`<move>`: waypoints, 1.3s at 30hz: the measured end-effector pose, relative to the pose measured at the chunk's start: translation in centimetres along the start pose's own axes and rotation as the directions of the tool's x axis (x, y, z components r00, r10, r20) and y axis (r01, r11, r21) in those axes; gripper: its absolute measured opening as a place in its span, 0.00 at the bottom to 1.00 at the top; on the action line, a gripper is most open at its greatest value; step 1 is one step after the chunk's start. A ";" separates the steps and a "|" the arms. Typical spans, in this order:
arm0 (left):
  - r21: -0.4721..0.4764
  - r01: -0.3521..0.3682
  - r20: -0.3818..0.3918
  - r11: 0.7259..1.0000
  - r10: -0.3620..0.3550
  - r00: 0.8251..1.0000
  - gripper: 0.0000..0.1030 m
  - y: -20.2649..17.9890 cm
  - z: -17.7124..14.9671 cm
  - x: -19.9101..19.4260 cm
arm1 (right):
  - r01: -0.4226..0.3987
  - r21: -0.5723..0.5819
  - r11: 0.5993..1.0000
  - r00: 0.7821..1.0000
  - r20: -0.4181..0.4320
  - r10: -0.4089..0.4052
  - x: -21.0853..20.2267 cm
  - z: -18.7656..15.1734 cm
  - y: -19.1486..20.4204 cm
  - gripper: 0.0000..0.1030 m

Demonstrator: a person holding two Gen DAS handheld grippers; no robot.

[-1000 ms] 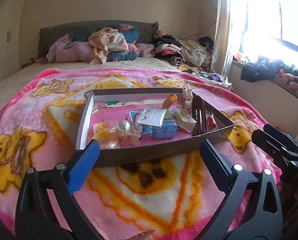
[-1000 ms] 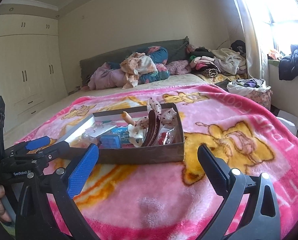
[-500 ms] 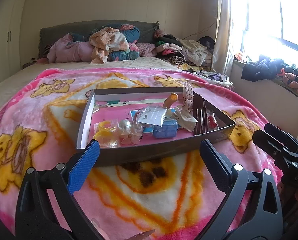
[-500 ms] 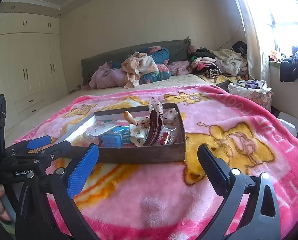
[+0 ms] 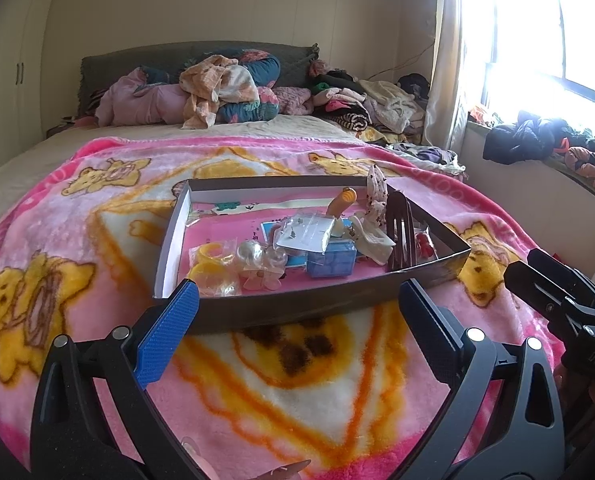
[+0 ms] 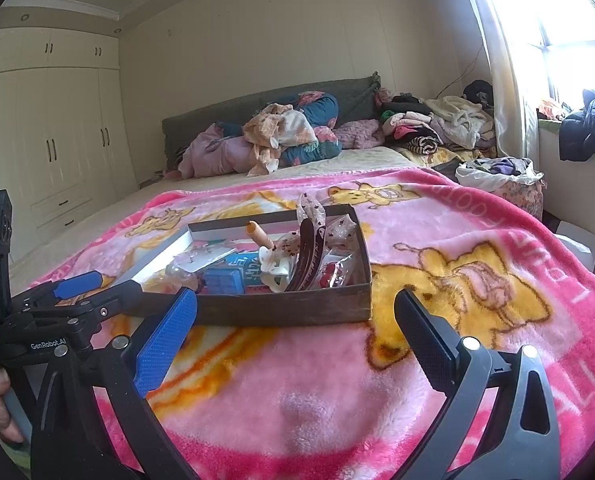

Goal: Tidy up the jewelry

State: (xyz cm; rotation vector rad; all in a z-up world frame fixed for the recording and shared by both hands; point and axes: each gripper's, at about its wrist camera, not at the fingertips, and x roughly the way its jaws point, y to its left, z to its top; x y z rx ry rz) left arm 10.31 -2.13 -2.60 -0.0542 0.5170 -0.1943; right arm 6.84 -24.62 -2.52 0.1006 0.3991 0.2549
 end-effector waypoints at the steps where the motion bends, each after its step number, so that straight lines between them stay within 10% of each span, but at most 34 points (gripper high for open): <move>1: -0.001 0.000 0.001 1.000 0.000 1.000 0.89 0.0 0.0 0.0 | -0.003 0.001 1.000 1.000 -0.001 0.003 0.0 0.0 0.0 0.94; 39: 0.006 -0.009 0.011 1.000 0.009 1.000 0.89 0.1 0.1 -0.1 | 0.000 -0.008 1.000 1.000 0.011 0.000 -0.2 0.1 0.0 0.94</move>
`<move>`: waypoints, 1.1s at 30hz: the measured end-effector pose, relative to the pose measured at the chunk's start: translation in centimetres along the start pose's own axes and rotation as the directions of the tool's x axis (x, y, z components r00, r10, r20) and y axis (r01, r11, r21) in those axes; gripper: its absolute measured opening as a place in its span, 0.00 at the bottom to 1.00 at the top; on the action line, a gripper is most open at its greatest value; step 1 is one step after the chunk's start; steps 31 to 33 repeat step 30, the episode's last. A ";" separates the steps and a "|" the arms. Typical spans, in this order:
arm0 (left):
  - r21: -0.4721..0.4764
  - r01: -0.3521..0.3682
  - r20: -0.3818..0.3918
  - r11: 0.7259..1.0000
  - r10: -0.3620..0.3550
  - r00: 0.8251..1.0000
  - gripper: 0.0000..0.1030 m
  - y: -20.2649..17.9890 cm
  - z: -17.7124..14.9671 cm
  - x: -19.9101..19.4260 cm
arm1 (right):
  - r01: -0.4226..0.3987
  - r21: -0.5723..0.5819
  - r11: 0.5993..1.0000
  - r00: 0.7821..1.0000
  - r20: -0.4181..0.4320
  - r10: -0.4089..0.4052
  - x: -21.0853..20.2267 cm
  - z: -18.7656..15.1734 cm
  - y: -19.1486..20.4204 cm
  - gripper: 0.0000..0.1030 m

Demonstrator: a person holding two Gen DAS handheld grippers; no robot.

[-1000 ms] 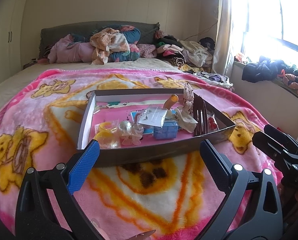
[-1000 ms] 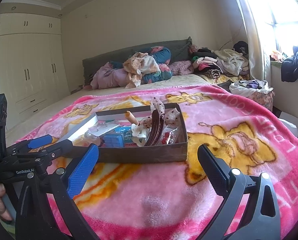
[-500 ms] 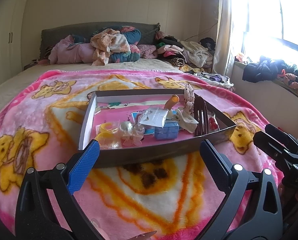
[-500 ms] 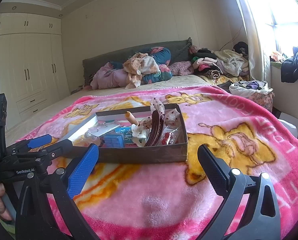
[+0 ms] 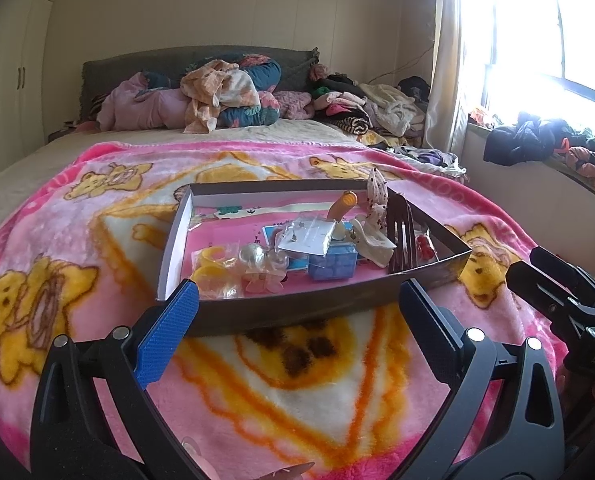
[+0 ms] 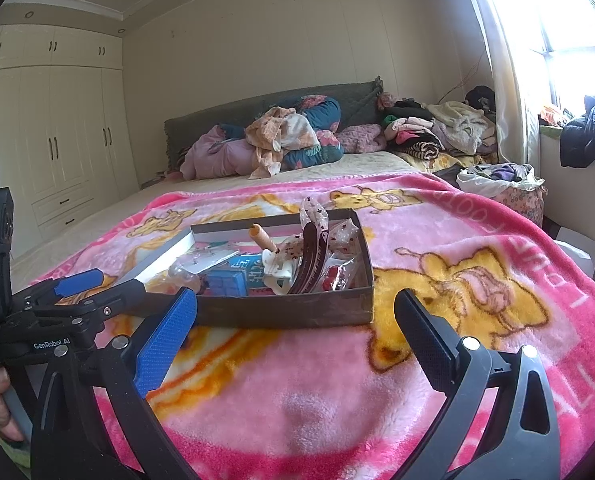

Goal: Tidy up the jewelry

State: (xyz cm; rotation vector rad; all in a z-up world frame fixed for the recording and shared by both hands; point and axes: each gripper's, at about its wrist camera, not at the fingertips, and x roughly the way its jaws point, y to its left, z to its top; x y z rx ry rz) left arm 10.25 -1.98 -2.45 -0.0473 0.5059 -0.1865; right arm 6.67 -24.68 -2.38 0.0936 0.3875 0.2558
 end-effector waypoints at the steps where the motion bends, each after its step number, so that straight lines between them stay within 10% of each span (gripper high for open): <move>1: 0.001 0.000 0.000 1.000 0.000 1.000 0.89 0.0 0.1 0.0 | -0.002 0.000 1.000 1.000 0.000 0.002 0.0 0.0 0.0 0.94; 22: -0.045 -0.018 -0.017 0.999 0.018 1.000 0.89 1.0 0.4 0.6 | 0.027 0.035 0.999 0.999 -0.027 -0.026 0.5 0.0 -0.8 0.94; 26: -0.123 -0.142 -0.074 0.982 0.133 0.988 0.89 5.7 1.6 2.4 | 0.125 0.082 0.989 0.989 -0.093 -0.117 2.1 0.7 -3.7 0.94; 30: -0.179 -0.358 -0.162 0.916 0.331 0.929 0.89 12.8 2.8 5.1 | 0.327 0.084 0.941 0.916 -0.274 -0.294 6.7 2.1 -10.4 0.94; 33: -0.179 -0.358 -0.162 0.916 0.331 0.929 0.89 12.8 2.8 5.1 | 0.327 0.084 0.941 0.916 -0.274 -0.294 6.7 2.1 -10.4 0.94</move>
